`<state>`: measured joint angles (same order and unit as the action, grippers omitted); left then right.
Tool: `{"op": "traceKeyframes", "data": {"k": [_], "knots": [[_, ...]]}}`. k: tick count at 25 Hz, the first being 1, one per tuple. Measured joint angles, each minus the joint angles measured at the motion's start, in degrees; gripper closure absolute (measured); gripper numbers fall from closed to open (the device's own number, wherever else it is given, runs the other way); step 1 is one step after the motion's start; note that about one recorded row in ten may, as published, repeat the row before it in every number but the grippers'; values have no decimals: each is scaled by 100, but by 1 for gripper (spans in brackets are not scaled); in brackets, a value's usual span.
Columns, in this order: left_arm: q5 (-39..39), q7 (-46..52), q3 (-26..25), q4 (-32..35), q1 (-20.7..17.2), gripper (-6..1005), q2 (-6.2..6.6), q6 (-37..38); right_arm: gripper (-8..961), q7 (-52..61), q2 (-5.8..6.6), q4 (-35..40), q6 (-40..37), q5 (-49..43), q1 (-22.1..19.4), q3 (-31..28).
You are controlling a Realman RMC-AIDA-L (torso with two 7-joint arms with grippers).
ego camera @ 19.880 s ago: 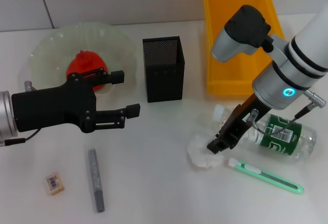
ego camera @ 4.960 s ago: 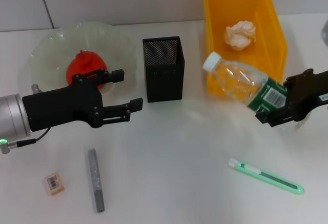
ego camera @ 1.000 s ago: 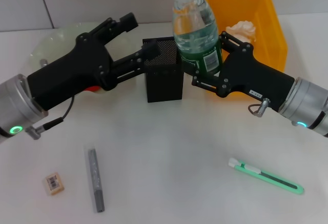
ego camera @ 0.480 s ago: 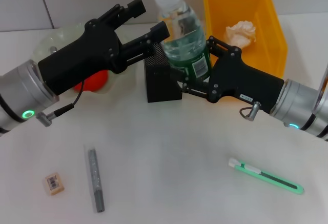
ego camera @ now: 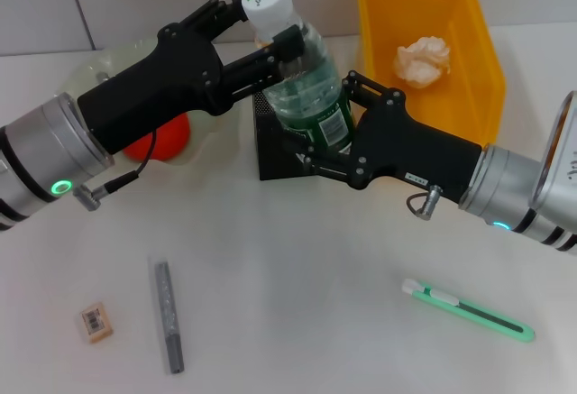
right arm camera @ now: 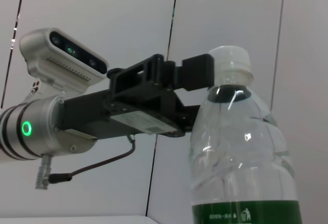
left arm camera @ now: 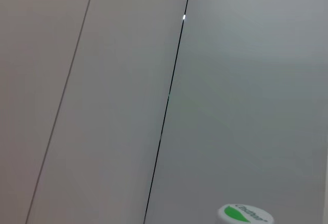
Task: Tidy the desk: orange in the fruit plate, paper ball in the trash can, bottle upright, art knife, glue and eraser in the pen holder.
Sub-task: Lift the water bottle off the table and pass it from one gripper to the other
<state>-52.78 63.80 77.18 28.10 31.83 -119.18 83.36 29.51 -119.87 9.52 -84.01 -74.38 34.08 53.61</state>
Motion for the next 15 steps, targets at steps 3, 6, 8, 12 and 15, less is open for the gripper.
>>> {"op": "traceKeyframes", "data": {"k": [3, 6, 8, 12, 15], "knots": [[28, -32, 17, 0, 29, 200, 0, -12, 189, -1, -1, -4, 31, 2, 22, 0], [31, -57, 25, 1, 47, 201, 0, -13, 189, -1, -1, -4, 77, -8, 47, 0], [31, -57, 25, 1, 47, 201, 0, -13, 189, -1, -1, -4, 84, -12, 51, 0], [92, -65, 26, 3, 51, 201, 0, -13, 189, -1, -1, -3, 114, -15, 60, 1], [189, -71, 78, 3, 51, 202, 0, -13, 189, -1, -1, -3, 127, -15, 66, 7]]}}
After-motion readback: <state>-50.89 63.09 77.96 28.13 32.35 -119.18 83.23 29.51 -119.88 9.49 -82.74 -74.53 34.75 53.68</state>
